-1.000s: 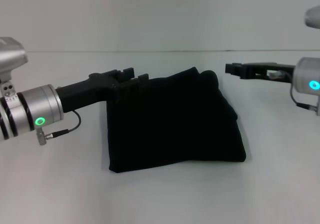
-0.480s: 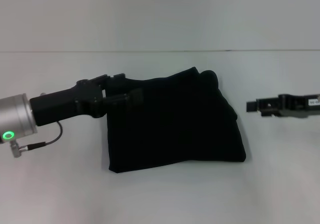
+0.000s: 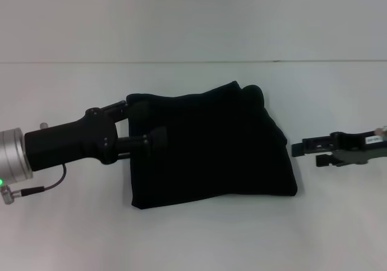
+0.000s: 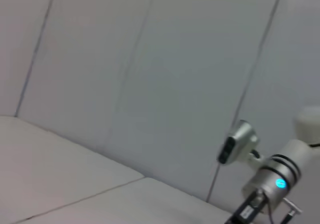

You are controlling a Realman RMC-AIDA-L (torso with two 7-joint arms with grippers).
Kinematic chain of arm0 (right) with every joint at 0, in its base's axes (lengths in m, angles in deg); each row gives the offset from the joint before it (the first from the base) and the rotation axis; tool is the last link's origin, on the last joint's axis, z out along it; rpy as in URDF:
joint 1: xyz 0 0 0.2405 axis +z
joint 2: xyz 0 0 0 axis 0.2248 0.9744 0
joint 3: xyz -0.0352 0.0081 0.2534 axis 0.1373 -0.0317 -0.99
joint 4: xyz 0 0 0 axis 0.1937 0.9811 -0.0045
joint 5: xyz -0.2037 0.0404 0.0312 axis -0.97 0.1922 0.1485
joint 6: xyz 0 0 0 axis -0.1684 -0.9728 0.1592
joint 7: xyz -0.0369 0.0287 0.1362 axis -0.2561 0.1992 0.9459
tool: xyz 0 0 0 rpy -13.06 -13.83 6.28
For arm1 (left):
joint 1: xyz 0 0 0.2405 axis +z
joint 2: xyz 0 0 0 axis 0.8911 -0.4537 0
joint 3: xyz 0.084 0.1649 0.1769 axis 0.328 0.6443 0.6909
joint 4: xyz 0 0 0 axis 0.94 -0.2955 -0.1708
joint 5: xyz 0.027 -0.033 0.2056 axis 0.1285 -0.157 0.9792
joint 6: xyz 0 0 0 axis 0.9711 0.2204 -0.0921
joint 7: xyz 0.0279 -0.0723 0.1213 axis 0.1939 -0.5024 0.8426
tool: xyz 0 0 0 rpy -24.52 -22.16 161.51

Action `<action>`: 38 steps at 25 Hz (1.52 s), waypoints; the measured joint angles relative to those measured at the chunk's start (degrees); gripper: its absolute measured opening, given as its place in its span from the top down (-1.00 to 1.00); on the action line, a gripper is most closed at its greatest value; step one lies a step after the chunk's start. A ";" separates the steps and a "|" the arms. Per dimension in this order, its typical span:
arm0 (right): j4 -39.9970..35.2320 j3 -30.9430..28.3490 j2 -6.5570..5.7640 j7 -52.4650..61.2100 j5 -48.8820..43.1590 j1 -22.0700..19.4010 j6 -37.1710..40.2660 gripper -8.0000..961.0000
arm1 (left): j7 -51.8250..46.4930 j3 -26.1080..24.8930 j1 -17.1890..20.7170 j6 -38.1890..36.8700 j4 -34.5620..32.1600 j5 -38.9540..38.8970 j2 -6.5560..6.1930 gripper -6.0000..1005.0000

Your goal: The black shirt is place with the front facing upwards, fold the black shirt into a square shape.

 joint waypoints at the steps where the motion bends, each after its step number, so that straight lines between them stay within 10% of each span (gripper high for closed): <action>1: 0.40 0.06 0.49 -0.20 -0.15 0.43 -1.34 -0.87 | 0.43 -0.01 0.09 -0.49 0.00 0.07 -0.01 -0.79; 12: 0.85 0.55 5.85 -1.12 -0.98 2.56 -11.37 -0.84 | 1.12 -0.36 0.49 -0.83 0.05 -0.17 -0.05 -0.79; 38: 0.74 -0.24 8.99 -3.86 -0.41 1.29 -13.14 0.93 | 1.27 -3.10 0.65 0.12 0.52 -0.18 -0.04 -0.80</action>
